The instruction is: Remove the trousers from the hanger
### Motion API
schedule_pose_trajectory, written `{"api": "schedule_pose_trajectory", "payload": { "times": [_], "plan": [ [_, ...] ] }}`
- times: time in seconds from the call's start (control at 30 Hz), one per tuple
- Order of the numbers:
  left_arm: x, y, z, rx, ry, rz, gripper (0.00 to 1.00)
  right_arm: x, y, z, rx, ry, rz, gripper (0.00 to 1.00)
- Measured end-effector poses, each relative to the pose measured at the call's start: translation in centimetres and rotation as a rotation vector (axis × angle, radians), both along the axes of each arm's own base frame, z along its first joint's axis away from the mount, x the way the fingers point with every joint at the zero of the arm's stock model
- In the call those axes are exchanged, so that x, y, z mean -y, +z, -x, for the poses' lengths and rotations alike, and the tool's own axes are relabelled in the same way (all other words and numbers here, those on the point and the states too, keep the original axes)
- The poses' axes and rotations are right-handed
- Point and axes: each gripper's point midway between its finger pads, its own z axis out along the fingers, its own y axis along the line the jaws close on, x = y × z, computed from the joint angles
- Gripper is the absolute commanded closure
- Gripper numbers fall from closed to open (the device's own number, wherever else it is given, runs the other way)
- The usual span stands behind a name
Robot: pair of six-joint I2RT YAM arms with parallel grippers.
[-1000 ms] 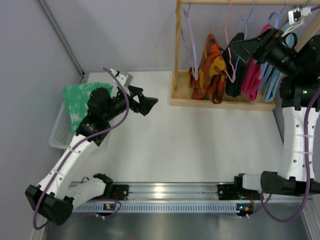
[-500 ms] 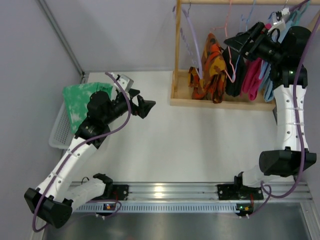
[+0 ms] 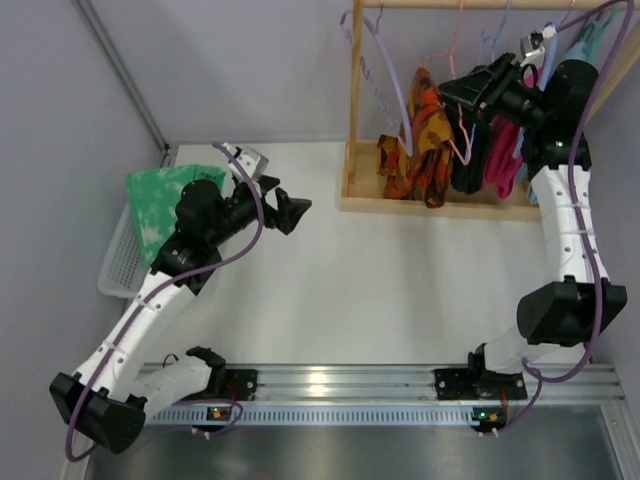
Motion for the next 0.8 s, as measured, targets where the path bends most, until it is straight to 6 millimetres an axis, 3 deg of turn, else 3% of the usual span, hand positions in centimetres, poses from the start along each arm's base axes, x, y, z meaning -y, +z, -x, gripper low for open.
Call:
{"api": "schedule_pose_trajectory", "payload": {
  "times": [0.13, 0.2, 0.33, 0.57, 0.8],
  "plan": [
    [0.0, 0.1, -0.1, 0.0, 0.004, 0.001, 0.02, -0.5, 1.1, 0.2, 0.016, 0.034, -0.045, 0.73],
    [-0.1, 0.1, -0.1, -0.001, 0.007, 0.002, 0.01, -0.9, 1.2, 0.3, 0.009, 0.055, -0.063, 0.77],
    [-0.1, 0.1, -0.1, -0.002, 0.008, 0.004, 0.01, -1.7, 1.4, 0.4, -0.024, 0.1, -0.115, 1.0],
    [-0.1, 0.2, -0.2, -0.007, 0.013, 0.012, 0.01, -2.0, 1.9, -0.2, -0.002, 0.122, -0.169, 1.0],
    [0.0, 0.6, -0.2, -0.007, 0.013, 0.021, 0.01, -2.1, 4.4, 0.4, 0.093, 0.139, -0.204, 1.0]
  ]
}}
